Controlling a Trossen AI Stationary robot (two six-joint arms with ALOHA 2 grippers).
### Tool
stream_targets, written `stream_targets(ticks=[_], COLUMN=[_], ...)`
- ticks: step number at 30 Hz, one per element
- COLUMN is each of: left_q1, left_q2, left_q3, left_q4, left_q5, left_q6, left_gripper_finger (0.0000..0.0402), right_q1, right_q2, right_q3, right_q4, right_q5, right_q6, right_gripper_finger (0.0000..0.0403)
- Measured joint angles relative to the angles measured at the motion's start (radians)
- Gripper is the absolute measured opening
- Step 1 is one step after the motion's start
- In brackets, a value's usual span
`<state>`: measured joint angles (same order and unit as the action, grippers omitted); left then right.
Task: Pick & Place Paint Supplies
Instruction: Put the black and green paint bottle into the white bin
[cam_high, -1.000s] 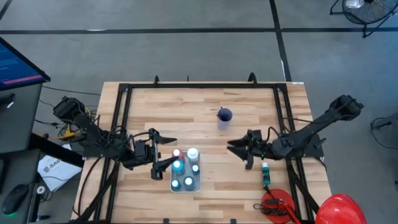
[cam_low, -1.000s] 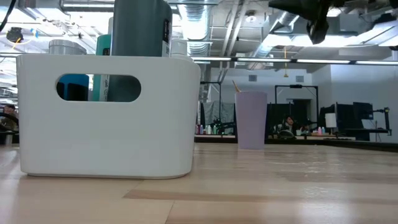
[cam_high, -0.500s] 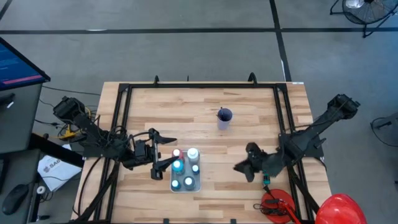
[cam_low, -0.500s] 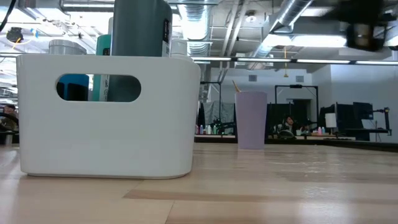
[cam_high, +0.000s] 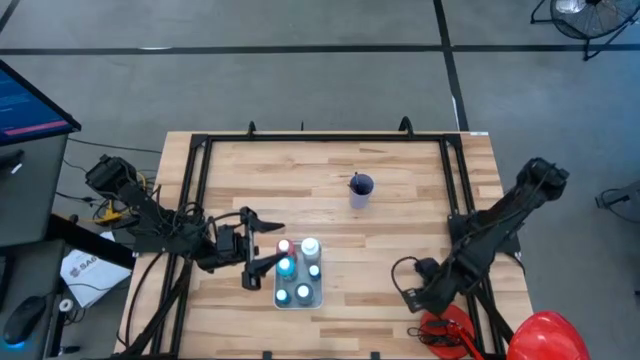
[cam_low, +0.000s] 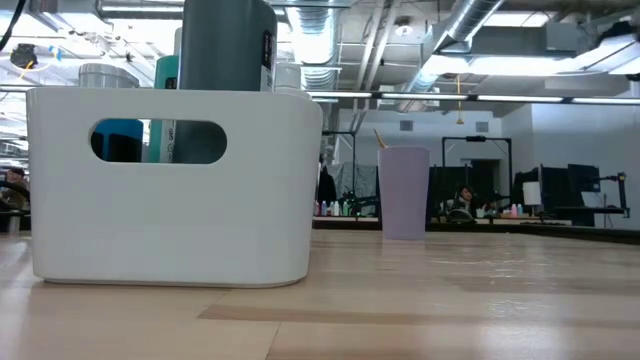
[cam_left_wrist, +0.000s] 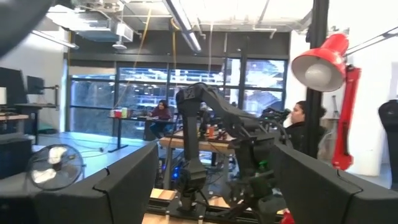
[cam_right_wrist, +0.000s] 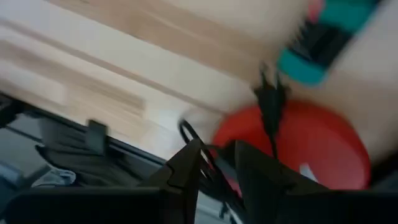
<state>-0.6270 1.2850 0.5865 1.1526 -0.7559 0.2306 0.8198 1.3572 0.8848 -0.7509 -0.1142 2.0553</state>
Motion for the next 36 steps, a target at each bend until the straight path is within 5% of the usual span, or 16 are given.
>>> stream_targets(ticks=[11,26,36], left_q1=[0.000,0.000,0.000], left_q2=[0.000,0.000,0.000], left_q3=[0.000,0.000,0.000], left_q4=[-0.001,-0.001,-0.001], left_q5=[0.037,0.037,0.035], left_q6=[-0.004,-0.002,-0.002], left_gripper_finger=[0.0297,0.0296,0.0296], right_q1=[0.062,0.008,0.003], right_q2=[0.038,0.039,0.177], right_q3=[-0.009,-0.106,-0.108], right_q4=[-0.137,-0.120,-0.082], right_q5=[-0.044,0.007,0.010], right_q6=[0.138,0.041,-0.013], right_gripper_finger=[0.0107,0.0262,0.0277])
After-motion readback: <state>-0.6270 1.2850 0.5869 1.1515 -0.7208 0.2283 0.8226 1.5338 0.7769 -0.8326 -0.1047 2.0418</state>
